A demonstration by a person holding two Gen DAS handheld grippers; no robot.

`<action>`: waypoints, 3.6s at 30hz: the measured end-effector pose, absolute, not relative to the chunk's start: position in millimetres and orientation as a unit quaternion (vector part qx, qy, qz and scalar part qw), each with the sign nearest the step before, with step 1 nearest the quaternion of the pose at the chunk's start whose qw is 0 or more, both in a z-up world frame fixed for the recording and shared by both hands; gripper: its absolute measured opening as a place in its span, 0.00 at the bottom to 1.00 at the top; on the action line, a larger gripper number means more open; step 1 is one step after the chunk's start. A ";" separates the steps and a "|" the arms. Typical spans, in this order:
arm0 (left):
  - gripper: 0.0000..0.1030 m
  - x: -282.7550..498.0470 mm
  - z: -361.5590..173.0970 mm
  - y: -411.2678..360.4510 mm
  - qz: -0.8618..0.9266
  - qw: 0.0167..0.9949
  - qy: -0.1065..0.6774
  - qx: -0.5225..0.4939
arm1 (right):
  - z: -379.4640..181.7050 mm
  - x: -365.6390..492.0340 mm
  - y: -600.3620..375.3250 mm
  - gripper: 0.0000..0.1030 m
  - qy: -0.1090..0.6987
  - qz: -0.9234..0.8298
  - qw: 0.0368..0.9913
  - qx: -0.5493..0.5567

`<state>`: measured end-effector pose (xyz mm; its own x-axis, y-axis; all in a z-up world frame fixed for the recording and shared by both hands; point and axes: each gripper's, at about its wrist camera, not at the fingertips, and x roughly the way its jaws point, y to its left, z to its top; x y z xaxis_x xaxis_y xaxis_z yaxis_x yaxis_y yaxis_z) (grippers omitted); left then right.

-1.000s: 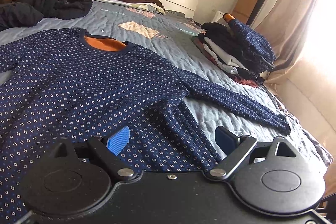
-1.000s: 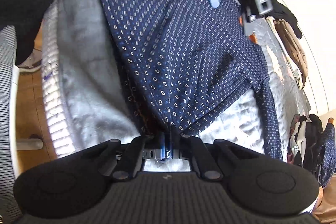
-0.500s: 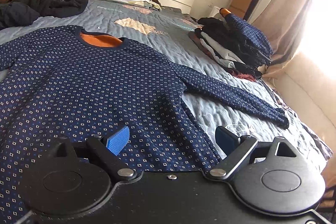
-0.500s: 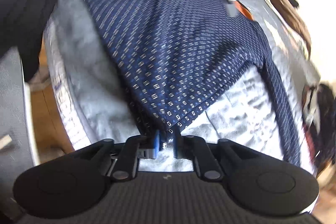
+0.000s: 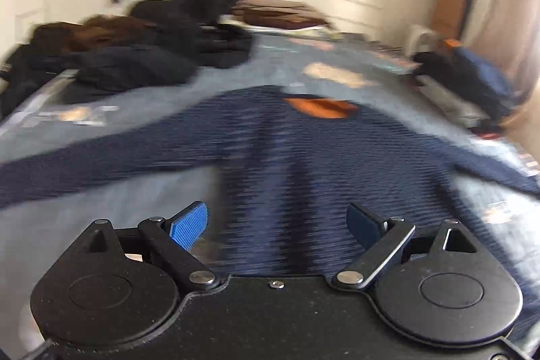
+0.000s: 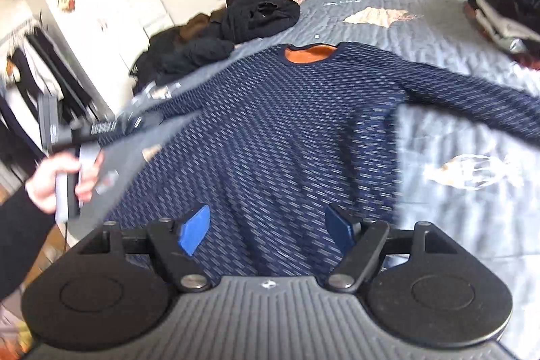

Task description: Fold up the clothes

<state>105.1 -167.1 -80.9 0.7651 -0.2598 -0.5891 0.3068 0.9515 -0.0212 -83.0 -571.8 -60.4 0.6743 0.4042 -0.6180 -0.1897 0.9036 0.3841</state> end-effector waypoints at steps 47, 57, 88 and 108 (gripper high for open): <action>0.11 237.7 -113.3 146.1 -0.061 0.923 0.381 0.018 | -71.2 0.9 -444.3 0.77 0.385 0.187 0.892 0.148; 0.56 110.5 -96.1 72.8 -0.156 0.926 0.339 0.050 | -67.9 -7.9 -451.5 0.77 0.378 0.187 0.892 0.164; 0.67 297.5 -156.1 -154.1 -0.243 0.832 0.435 -0.242 | -84.6 58.5 -638.0 0.77 0.374 0.112 0.890 0.236; 0.11 313.6 -159.3 -173.5 -0.242 0.850 0.428 -0.188 | -179.0 203.5 -750.3 0.19 0.383 -0.006 0.886 0.260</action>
